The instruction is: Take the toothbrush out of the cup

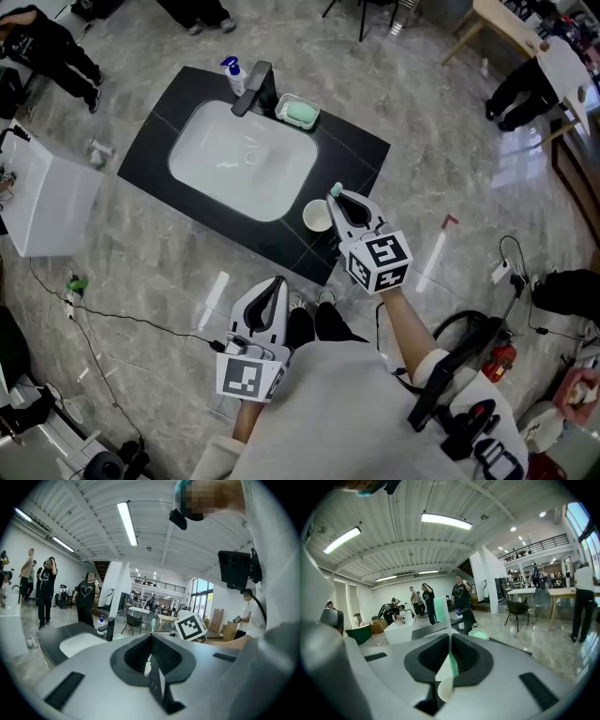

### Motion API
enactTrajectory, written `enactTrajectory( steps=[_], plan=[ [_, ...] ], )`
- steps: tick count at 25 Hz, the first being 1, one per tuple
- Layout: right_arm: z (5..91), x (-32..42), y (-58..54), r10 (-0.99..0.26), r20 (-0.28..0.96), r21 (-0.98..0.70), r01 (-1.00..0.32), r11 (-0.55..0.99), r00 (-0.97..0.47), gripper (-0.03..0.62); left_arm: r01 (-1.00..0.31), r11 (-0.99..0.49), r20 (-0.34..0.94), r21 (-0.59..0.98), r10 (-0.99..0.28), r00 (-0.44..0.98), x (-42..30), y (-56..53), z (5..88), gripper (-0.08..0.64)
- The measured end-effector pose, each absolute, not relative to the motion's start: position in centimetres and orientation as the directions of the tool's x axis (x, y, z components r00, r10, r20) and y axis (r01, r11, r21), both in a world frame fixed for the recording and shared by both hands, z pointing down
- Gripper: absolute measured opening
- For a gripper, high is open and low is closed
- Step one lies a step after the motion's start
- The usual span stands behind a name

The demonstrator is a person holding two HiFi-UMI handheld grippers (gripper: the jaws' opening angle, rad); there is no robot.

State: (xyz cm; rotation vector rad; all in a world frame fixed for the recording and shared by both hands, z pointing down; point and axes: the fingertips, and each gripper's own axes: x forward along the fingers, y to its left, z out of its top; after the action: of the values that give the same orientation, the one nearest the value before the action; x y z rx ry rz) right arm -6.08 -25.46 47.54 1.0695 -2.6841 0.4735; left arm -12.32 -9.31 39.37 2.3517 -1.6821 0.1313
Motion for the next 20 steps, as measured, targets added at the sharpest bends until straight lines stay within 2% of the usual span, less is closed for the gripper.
enactTrajectory(
  steps=[9,20],
  plan=[
    [44.6,-5.6,-25.4,-0.650,0.263,-0.184,-0.698,0.692,-0.713,0.028,-0.929,-0.350,0.150,0.121,-0.919,0.365,-10.5,-9.5,37.2,0.003],
    [42.1,-5.7,-25.8,-0.662,0.200,-0.150,-0.691,0.708,-0.722,0.028,-0.933,-0.349,0.131,0.092,-0.924,0.359,-10.4,-9.4,36.8,0.003]
  ],
)
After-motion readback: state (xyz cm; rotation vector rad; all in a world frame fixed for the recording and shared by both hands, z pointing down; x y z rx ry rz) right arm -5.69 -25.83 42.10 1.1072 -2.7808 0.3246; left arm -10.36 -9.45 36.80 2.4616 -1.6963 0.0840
